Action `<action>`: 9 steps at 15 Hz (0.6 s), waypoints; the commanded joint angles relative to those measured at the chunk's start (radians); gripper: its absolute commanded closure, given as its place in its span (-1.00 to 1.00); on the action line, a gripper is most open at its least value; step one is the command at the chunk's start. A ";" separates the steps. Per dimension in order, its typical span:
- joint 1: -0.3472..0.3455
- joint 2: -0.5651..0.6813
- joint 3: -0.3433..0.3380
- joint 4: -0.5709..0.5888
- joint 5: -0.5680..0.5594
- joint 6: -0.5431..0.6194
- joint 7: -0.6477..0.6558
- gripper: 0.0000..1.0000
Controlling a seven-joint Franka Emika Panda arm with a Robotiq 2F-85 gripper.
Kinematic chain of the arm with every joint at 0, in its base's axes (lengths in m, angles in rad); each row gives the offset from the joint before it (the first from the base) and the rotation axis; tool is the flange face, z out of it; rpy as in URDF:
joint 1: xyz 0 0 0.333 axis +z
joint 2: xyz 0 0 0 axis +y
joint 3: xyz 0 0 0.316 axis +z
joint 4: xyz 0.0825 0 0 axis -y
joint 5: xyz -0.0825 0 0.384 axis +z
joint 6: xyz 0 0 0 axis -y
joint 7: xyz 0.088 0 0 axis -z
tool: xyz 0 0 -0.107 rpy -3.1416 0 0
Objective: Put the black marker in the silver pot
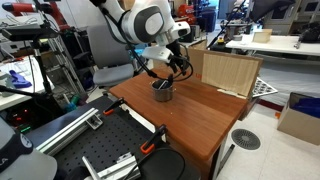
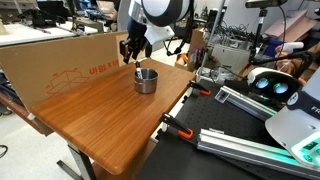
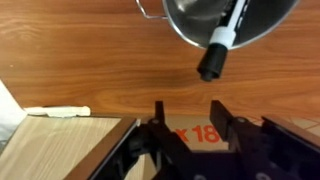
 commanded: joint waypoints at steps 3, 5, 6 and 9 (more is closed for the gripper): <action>0.044 0.015 -0.044 0.029 -0.035 -0.024 0.053 -0.98; 0.048 0.015 -0.048 0.032 -0.037 -0.030 0.058 -1.00; 0.049 0.014 -0.049 0.032 -0.039 -0.034 0.062 -1.00; 0.044 0.003 -0.042 0.026 -0.038 -0.053 0.067 -1.00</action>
